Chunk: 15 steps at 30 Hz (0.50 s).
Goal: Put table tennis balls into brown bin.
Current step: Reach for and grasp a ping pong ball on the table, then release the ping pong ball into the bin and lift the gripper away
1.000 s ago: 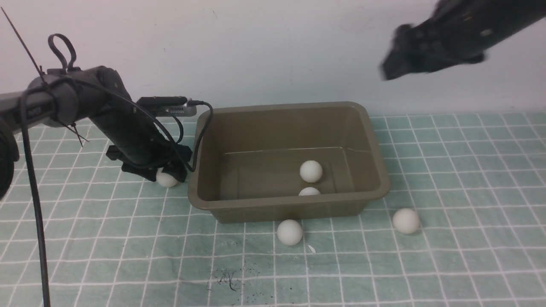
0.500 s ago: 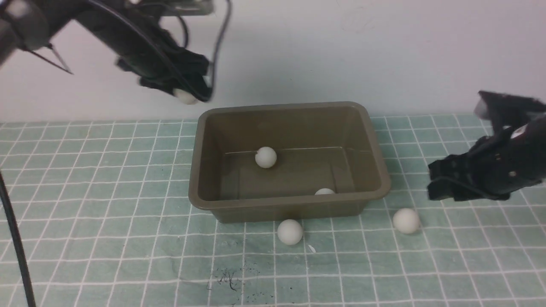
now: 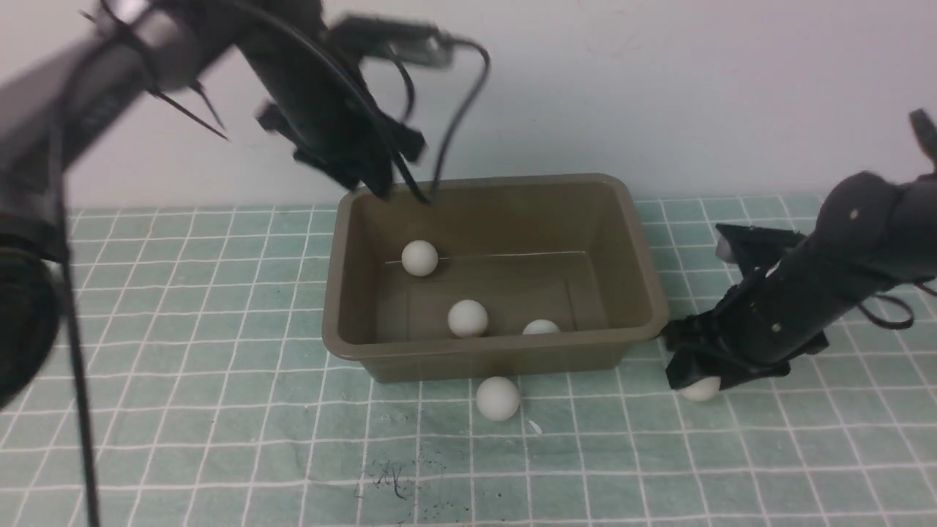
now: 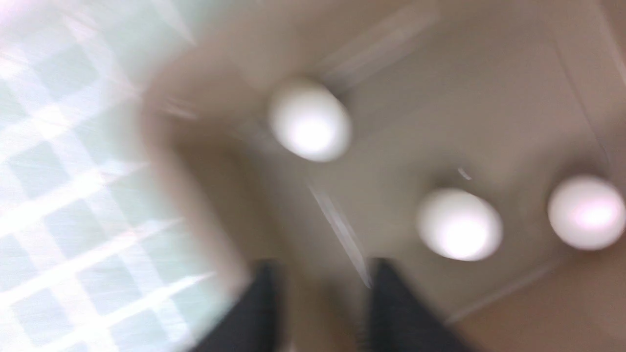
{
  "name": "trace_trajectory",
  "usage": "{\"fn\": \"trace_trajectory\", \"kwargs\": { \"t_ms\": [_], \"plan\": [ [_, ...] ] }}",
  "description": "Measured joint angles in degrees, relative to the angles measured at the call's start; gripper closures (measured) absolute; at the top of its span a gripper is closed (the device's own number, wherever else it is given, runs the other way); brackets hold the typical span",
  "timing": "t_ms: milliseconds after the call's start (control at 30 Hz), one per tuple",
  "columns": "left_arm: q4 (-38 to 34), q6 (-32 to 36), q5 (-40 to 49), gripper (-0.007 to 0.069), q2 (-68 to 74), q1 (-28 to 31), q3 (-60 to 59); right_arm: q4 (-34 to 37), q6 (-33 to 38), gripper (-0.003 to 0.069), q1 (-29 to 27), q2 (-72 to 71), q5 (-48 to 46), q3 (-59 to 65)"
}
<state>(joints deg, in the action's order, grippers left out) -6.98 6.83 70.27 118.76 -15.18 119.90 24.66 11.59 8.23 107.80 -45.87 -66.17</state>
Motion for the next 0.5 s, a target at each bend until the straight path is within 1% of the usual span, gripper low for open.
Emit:
{"fn": "trace_trajectory", "kwargs": {
  "t_ms": [33,67,100,133,200,233,300,333,367,433,467,500],
  "plan": [
    [0.1,-0.4,0.1,0.056,-1.9,1.2,-0.4,0.1,-0.3,0.0293,-0.6,-2.0,-1.9,-0.8],
    [0.0,-0.6,0.1,0.0594,-4.3,2.3,-1.5,0.8,-0.6,0.0293,-1.2,-4.4,-3.2,-1.5],
    [-0.1,-0.7,0.1,0.0599,-4.7,2.8,-2.1,1.0,-0.6,0.0293,-1.2,-4.9,-3.4,-1.5],
    [-0.6,-0.7,0.1,0.0615,-7.4,4.0,-4.5,2.3,-0.6,0.0293,-1.4,-8.4,-3.8,-2.1],
    [-1.3,-0.7,0.1,0.0627,-10.6,5.0,-10.1,4.9,-0.3,0.0294,-1.0,-13.1,-3.0,-2.7],
    [-1.5,-0.5,0.1,0.0629,-12.8,5.1,-14.2,7.9,1.3,0.0294,0.7,-17.1,-0.6,-3.4],
    [-2.3,-0.3,0.0,0.0629,-15.5,5.1,-21.0,9.8,4.1,0.0294,3.3,-18.6,2.7,-5.1],
    [-2.4,-0.3,0.0,0.0629,-15.8,5.0,-21.8,9.9,4.3,0.0294,3.3,-18.6,2.9,-5.3],
    [-3.8,-0.3,-1.4,0.0629,-18.2,5.0,-29.1,10.4,5.6,0.0294,5.2,-17.7,4.4,-7.4],
    [-4.6,-0.3,-4.9,0.0629,-21.2,5.0,-36.0,10.6,6.2,0.0291,7.0,-14.6,4.9,-10.2],
    [-4.7,-0.3,-7.0,0.0629,-22.7,5.0,-39.6,10.5,6.3,0.0279,7.4,-13.5,4.8,-11.6],
    [-4.9,-0.3,-9.0,0.0629,-23.8,5.0,-42.3,10.2,6.3,0.0244,7.8,-11.2,4.3,-13.4]
  ]
}}
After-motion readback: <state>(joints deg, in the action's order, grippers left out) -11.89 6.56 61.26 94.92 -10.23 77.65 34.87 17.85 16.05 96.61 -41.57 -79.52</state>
